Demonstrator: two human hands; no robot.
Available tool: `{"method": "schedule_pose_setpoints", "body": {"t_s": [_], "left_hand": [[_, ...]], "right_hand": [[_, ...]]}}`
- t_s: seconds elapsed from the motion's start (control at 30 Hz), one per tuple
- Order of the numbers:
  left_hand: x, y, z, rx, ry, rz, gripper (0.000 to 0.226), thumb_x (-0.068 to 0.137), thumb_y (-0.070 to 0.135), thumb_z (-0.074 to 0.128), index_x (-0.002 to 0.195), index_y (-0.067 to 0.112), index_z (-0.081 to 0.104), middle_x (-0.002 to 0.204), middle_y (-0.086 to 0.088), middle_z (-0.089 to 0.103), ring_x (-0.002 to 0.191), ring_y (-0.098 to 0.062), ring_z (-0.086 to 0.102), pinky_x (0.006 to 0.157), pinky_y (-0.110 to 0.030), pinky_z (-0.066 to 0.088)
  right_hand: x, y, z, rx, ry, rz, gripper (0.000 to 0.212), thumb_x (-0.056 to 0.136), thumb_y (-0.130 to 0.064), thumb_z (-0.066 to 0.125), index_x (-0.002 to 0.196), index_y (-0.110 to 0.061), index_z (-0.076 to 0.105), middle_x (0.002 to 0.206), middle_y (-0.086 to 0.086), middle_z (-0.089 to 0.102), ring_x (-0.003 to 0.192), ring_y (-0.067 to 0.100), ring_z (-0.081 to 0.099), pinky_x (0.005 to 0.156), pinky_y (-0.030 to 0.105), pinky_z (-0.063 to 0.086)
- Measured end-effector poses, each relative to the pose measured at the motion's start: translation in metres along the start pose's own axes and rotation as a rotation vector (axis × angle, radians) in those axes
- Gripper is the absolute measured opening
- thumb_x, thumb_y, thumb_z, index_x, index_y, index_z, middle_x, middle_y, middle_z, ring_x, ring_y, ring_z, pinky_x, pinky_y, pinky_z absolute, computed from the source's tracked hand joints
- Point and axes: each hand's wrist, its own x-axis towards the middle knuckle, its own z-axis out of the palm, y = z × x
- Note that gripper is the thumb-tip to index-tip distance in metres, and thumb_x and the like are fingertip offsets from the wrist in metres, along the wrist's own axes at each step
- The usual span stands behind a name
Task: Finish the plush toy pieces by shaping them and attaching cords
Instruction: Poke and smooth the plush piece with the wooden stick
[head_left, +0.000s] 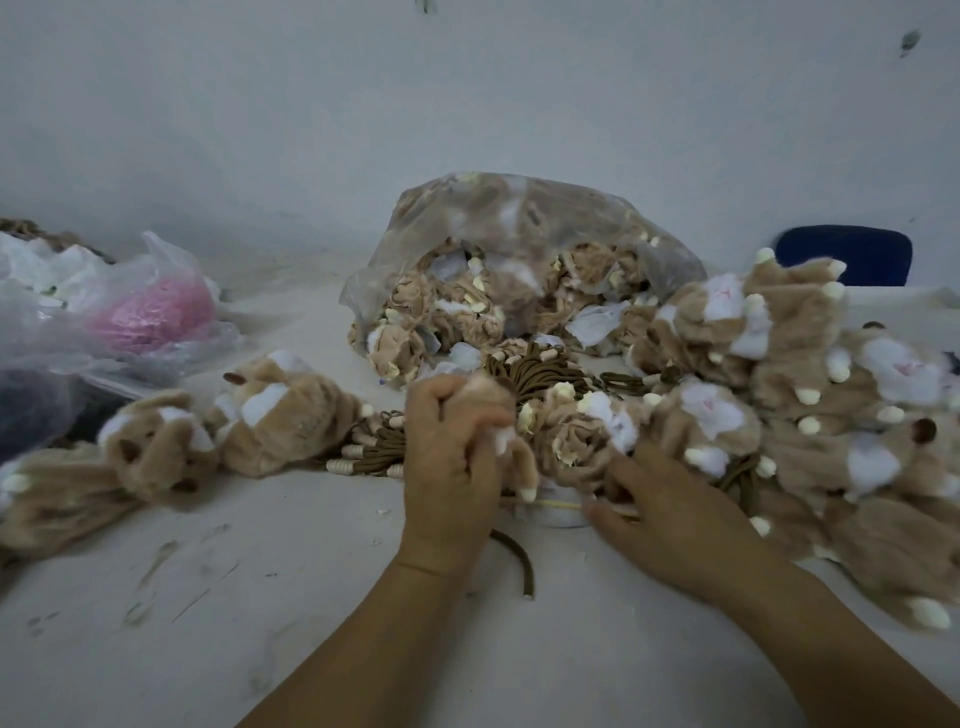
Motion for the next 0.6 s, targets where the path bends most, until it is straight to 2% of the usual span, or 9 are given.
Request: {"method": "schedule_pose_setpoints", "body": {"t_s": [0.03, 0.1, 0.17, 0.2, 0.27, 0.37, 0.47, 0.53, 0.6], "left_hand": [[-0.001, 0.002, 0.002, 0.008, -0.037, 0.034, 0.025, 0.087, 0.004, 0.048, 0.076, 0.001, 0.071, 0.106, 0.002, 0.046, 0.104, -0.018, 0.05, 0.089, -0.019, 0.041], [-0.002, 0.005, 0.006, 0.03, -0.129, 0.105, 0.026, 0.086, 0.007, 0.05, 0.072, 0.001, 0.071, 0.106, -0.004, 0.052, 0.104, -0.023, 0.049, 0.093, -0.019, 0.039], [-0.004, 0.006, 0.011, 0.032, -0.238, 0.181, 0.022, 0.085, 0.0, 0.056, 0.068, 0.002, 0.071, 0.103, -0.01, 0.061, 0.107, -0.026, 0.049, 0.096, -0.019, 0.036], [-0.005, 0.006, 0.013, 0.016, -0.295, 0.205, 0.022, 0.084, -0.004, 0.058, 0.067, 0.001, 0.07, 0.103, -0.013, 0.065, 0.108, -0.029, 0.051, 0.097, -0.02, 0.036], [-0.007, 0.007, 0.017, -0.04, -0.418, 0.219, 0.024, 0.083, -0.003, 0.055, 0.065, 0.001, 0.07, 0.107, -0.015, 0.065, 0.112, -0.025, 0.049, 0.1, -0.02, 0.035], [-0.013, 0.011, 0.017, -0.115, -0.563, 0.105, 0.021, 0.081, 0.0, 0.052, 0.072, 0.001, 0.071, 0.119, -0.01, 0.057, 0.118, -0.012, 0.046, 0.103, -0.02, 0.034], [-0.014, 0.017, 0.014, -0.221, -0.53, -0.084, 0.024, 0.087, 0.016, 0.05, 0.099, 0.008, 0.069, 0.129, -0.003, 0.045, 0.123, 0.001, 0.043, 0.102, -0.014, 0.037], [-0.013, 0.017, 0.014, -0.235, -0.435, -0.16, 0.035, 0.089, 0.033, 0.05, 0.117, 0.014, 0.06, 0.133, -0.002, 0.042, 0.125, 0.004, 0.042, 0.101, -0.01, 0.035], [-0.012, 0.014, 0.014, -0.19, -0.472, -0.293, 0.045, 0.087, 0.05, 0.051, 0.122, 0.023, 0.056, 0.133, 0.005, 0.045, 0.122, 0.006, 0.043, 0.101, -0.012, 0.037]], "right_hand": [[0.001, -0.005, -0.001, 0.059, 0.071, -0.019, 0.023, 0.086, -0.055, 0.044, 0.084, -0.032, 0.047, 0.092, -0.01, 0.043, 0.082, 0.009, 0.049, 0.061, 0.025, 0.037], [0.003, -0.014, -0.006, 0.23, 0.276, -0.032, 0.019, 0.087, -0.045, 0.045, 0.093, -0.029, 0.053, 0.097, -0.012, 0.044, 0.083, 0.004, 0.05, 0.061, 0.019, 0.042], [0.006, -0.02, -0.009, 0.349, 0.437, -0.069, 0.02, 0.091, -0.04, 0.044, 0.105, -0.029, 0.053, 0.104, -0.015, 0.044, 0.089, -0.002, 0.048, 0.071, 0.012, 0.043], [0.006, -0.022, -0.009, 0.394, 0.446, -0.097, 0.024, 0.091, -0.039, 0.043, 0.111, -0.029, 0.052, 0.108, -0.016, 0.044, 0.096, -0.004, 0.047, 0.079, 0.009, 0.04], [0.006, -0.023, -0.004, 0.476, 0.334, -0.119, 0.033, 0.093, -0.04, 0.041, 0.121, -0.027, 0.051, 0.112, -0.016, 0.047, 0.103, -0.006, 0.045, 0.088, 0.01, 0.037], [0.007, -0.016, 0.003, 0.539, 0.186, -0.046, 0.022, 0.097, -0.03, 0.049, 0.116, -0.022, 0.057, 0.101, -0.017, 0.054, 0.095, -0.005, 0.051, 0.078, 0.011, 0.037], [0.009, -0.015, 0.002, 0.574, 0.226, 0.034, 0.007, 0.092, -0.019, 0.058, 0.096, -0.024, 0.059, 0.088, -0.012, 0.059, 0.08, -0.001, 0.055, 0.068, 0.009, 0.039], [0.009, -0.018, 0.001, 0.588, 0.285, 0.041, 0.009, 0.09, -0.015, 0.06, 0.09, -0.023, 0.056, 0.084, -0.01, 0.058, 0.078, 0.004, 0.055, 0.066, 0.011, 0.04], [0.008, -0.024, 0.001, 0.592, 0.344, 0.01, 0.014, 0.088, -0.008, 0.061, 0.09, -0.021, 0.054, 0.085, -0.004, 0.057, 0.079, 0.008, 0.055, 0.065, 0.012, 0.04]]}}
